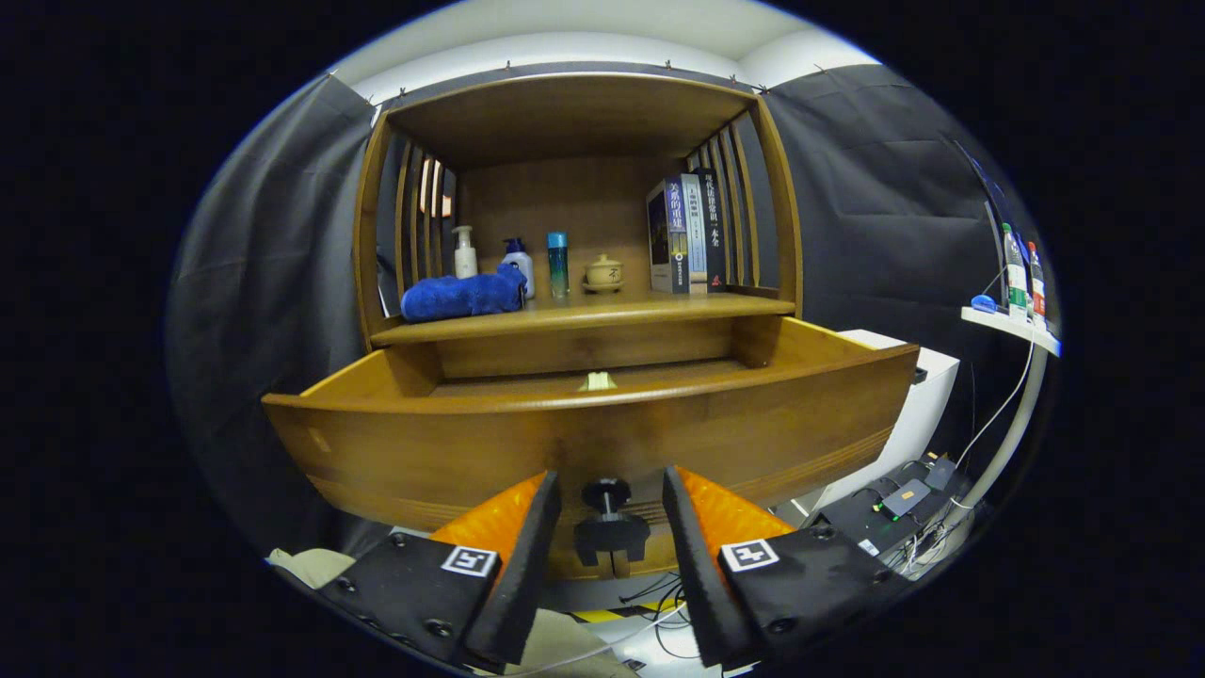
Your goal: Pull open the drawer, take out the items inside it, and place them on the countertop above the cabinet.
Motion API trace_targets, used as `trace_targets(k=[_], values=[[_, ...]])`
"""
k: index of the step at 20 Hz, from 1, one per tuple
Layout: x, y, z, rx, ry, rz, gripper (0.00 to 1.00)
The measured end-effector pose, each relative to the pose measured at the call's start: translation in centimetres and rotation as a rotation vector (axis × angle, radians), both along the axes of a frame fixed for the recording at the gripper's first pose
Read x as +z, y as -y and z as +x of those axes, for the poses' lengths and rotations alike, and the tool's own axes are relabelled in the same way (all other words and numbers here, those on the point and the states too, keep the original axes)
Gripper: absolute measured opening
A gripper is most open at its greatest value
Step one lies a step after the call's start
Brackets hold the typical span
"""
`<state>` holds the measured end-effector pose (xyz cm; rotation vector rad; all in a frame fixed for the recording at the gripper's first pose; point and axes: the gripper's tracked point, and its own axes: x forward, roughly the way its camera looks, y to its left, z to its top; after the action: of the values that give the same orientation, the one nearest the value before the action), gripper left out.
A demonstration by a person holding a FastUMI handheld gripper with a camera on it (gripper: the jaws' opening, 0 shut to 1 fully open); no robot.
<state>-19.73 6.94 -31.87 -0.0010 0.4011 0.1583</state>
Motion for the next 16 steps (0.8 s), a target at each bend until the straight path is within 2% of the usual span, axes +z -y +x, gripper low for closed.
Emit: trace_targets(k=[6,11,16], values=[[5.1,0.1,1.0,-0.012,0.031,0.027,0.96],[8.1,-1.7,3.3,-0.008,-0.015,0.109,0.98],[10.0,-2.2,6.8,-0.025,-0.076,0.068,0.99]])
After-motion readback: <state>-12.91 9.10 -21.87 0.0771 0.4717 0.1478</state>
